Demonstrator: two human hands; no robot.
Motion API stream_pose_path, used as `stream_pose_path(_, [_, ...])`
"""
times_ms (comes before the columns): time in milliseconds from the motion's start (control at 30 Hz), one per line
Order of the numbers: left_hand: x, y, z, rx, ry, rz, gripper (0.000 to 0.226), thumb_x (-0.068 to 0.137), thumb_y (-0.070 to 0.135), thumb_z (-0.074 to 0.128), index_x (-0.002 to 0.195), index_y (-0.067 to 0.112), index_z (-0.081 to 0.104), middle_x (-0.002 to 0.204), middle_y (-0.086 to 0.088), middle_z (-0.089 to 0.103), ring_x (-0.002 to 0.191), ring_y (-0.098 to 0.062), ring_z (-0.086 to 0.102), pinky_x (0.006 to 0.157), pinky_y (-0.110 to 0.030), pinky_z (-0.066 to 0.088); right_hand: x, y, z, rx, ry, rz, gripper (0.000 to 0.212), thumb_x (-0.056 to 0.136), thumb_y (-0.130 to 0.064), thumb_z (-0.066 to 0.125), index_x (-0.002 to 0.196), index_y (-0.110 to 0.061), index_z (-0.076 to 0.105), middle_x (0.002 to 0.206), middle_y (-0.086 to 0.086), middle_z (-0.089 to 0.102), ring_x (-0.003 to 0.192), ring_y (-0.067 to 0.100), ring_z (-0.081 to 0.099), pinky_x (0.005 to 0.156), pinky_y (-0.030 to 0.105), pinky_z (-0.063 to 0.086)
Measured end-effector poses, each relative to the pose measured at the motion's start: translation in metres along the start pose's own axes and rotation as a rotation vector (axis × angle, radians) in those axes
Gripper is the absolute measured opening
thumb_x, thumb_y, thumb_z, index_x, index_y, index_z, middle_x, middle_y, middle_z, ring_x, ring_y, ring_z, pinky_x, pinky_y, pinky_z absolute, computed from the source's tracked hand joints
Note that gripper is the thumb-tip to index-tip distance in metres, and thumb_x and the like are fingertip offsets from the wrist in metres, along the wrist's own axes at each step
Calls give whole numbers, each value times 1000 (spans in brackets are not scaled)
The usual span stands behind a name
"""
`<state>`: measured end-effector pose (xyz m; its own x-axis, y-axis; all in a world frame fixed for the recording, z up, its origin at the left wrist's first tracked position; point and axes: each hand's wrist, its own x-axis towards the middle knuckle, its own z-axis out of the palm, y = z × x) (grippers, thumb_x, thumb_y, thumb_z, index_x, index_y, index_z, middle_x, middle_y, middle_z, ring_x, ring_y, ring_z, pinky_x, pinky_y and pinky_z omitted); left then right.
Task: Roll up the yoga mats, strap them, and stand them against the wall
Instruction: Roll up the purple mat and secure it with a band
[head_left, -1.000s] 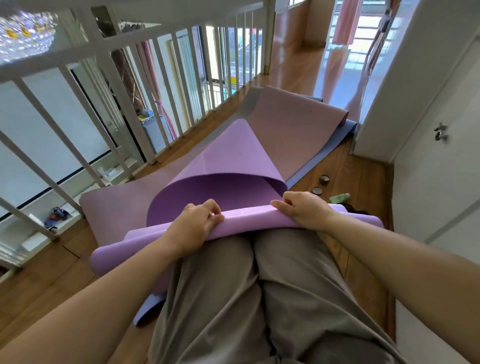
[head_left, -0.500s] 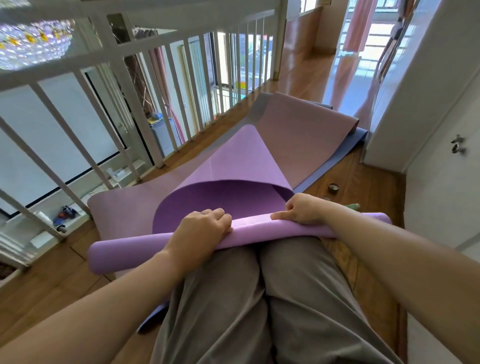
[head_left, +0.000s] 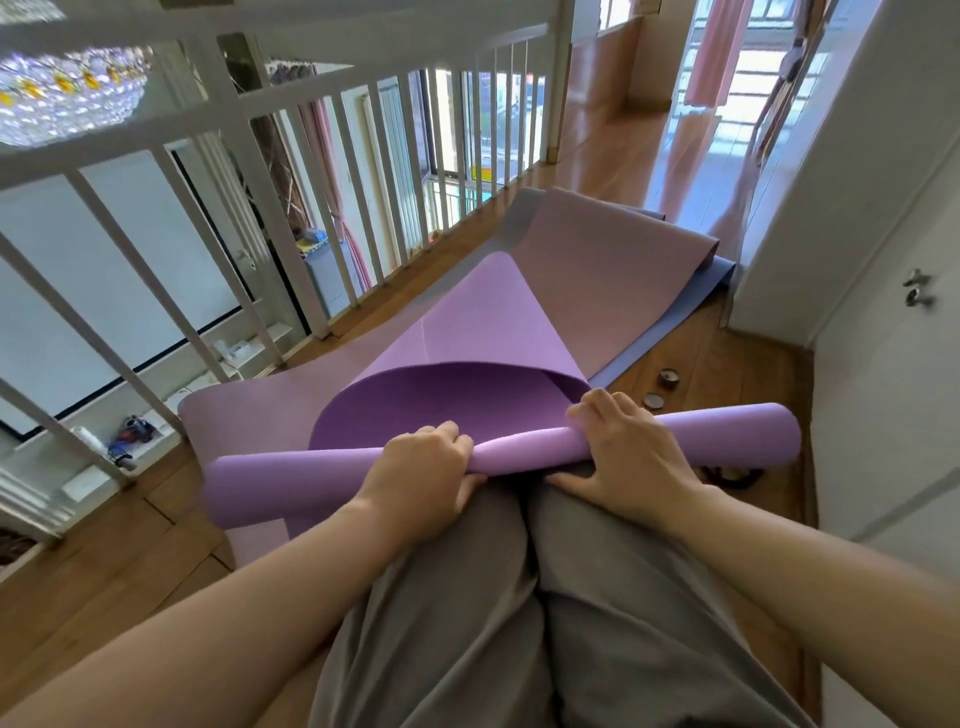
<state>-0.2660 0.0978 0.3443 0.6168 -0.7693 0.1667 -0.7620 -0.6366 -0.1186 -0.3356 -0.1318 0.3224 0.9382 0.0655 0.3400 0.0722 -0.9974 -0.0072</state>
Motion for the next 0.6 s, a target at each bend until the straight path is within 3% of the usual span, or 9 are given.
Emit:
stream_pose_path(67, [2,-2,3,-35,-9,-13,34,98,44,39,113,18,55,106,1,57,94,-16,58,76,-26,45,11,0,1,-48,-14,-58,55,77,-61,64,107,-16,57,100,3,62,84,21,60,68,35,53])
stream_pose_path(200, [-3,-8,-8,-42,67,101,33,97,39,45,101,11,63,91,-5,65,76,-20,64,70,-31,53,30,14,-21,-179,64,-425,44,76,-61,67,84,-18,60,70,-2,64,54,15,61,46,24,47])
stream_pose_path(367, [-30,1,-41,20,164,240,44,93,40,32,86,13,66,78,-4,66,62,-18,64,64,-33,56,11,9,-65,-102,-14,-679,41,84,-60,49,82,-20,59,64,-6,63,49,9,60,48,22,48])
stream_pose_path(500, [-49,12,-35,14,75,218,47,89,44,32,79,15,67,73,-2,66,65,-20,64,58,-32,56,-8,-9,-70,-70,-276,-601,49,91,-66,32,102,-22,52,90,-6,65,77,14,65,69,25,50])
stream_pose_path(567, [-56,17,-25,21,58,230,46,86,45,34,72,16,67,68,-2,65,67,-23,61,59,-34,55,-20,-15,-62,-34,-272,-570,47,90,-65,37,91,-21,54,81,-5,66,69,14,65,61,26,49])
stream_pose_path(600, [-59,19,-20,23,60,229,44,85,44,35,71,15,66,66,-3,64,65,-24,61,59,-34,55,-28,-15,-54,-20,-178,-558,46,88,-64,39,83,-21,56,74,-6,65,60,14,63,53,25,48])
